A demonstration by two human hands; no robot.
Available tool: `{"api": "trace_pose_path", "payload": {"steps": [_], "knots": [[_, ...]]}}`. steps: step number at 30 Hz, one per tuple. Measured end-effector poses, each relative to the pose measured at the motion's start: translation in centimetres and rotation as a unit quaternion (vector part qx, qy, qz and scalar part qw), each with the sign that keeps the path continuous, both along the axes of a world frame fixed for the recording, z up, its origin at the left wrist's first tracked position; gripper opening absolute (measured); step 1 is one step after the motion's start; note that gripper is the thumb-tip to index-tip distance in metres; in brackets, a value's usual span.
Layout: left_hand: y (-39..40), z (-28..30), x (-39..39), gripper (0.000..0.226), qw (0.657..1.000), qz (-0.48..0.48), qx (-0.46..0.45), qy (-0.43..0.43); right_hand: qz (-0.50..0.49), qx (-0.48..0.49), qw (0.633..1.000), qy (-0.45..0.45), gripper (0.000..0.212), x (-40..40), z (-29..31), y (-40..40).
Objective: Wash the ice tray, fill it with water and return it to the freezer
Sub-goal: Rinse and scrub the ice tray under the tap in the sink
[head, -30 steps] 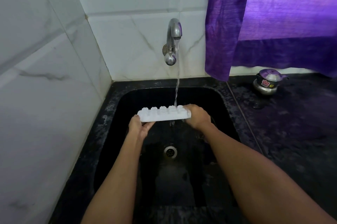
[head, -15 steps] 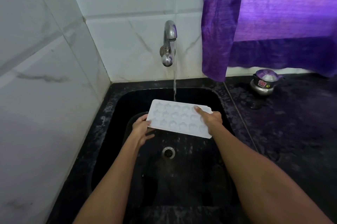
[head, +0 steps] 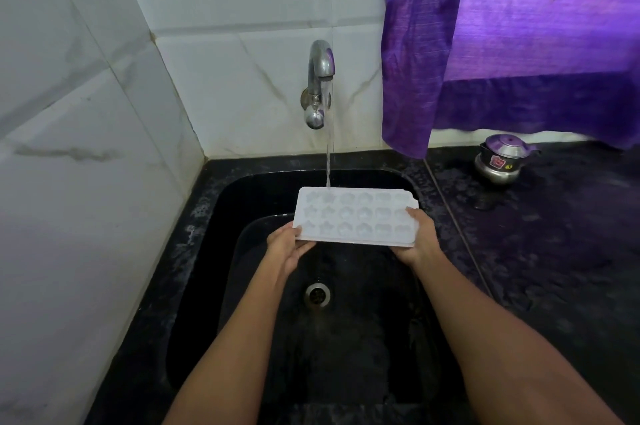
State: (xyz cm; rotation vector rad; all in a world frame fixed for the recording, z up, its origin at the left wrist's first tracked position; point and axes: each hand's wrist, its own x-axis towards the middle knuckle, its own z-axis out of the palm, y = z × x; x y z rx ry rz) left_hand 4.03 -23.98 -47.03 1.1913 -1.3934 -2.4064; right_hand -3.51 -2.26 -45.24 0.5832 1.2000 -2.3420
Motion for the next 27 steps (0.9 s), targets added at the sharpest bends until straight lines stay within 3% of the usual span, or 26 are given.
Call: {"api": "trace_pose_path", "payload": {"steps": [7,13,27], "knots": [[2.1,0.4,-1.8,0.035,0.997,0.014,0.059,0.047,-0.125,-0.014,0.991,-0.051,0.045,-0.2,-1.0,0.3],[2.3,0.5,-2.7,0.035,0.992,0.020,0.107,0.067,-0.213,-0.022,0.973,-0.085,0.020,-0.8,-0.7,-0.5],[2.0,0.0,-3.8,0.031,0.989,0.023,0.128,0.075,-0.254,-0.001,0.961,-0.111,0.034,-0.6,0.2,-1.5]]}}
